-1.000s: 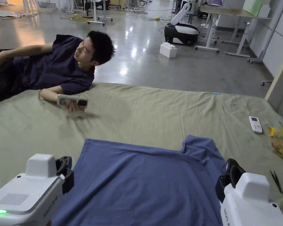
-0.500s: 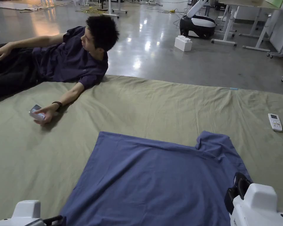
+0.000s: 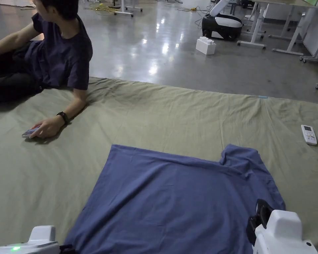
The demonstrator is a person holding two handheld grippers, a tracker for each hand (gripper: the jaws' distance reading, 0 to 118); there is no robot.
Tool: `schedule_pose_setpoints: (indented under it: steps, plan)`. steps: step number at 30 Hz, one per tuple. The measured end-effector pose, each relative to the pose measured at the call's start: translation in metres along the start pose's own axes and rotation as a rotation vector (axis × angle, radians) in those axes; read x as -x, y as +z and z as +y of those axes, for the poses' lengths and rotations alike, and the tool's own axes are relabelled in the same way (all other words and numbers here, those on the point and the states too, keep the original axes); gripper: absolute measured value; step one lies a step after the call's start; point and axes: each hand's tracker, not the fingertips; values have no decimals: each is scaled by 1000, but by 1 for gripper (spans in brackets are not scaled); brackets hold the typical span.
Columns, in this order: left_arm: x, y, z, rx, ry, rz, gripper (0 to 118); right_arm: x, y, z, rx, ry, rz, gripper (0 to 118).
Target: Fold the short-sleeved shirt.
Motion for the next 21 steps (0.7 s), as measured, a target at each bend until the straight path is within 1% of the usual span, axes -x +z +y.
schedule_pose_setpoints:
  steps: [2, 4, 5, 6, 7, 10, 13, 16, 18, 19, 20, 21]
  plan:
    - [-6, 5, -1, -4, -12, -1, 62, 1, 0, -3, 7, -3, 4, 1]
    - [-9, 8, -4, -17, -49, -24, 47, 1, 0, -5, 17, -4, 5, 1]
    - [-9, 10, -5, -19, -60, -38, 37, 1, 0, -7, 20, -6, 5, 1]
    - [-9, 10, -5, -18, -71, -59, 19, 0, 0, -8, 24, -7, 4, 1]
    - [-10, 11, -5, -12, -65, -97, 11, -1, 0, -9, 29, -5, 5, 1]
    - [-15, 17, -7, -9, -45, -87, 9, -9, 2, -11, 44, 6, 9, 1]
    - [-9, 20, -7, -13, -36, -101, 8, -28, 8, -9, 69, 38, 1, 1]
    - [-5, 27, -8, -23, -31, -114, 8, -55, 14, -14, 148, 31, -38, 1]
    - [-1, 29, -7, -27, -35, -118, 8, -77, 15, -22, 255, 9, -74, 2]
    - [0, 30, -7, -31, -33, -121, 8, -87, 17, -29, 319, -34, -73, 5]
    - [0, 32, -7, -32, -36, -126, 8, -98, 19, -34, 336, -38, -116, 15]
    - [-6, 38, -6, -34, -41, -124, 8, -106, 21, -40, 392, -47, -112, 34]
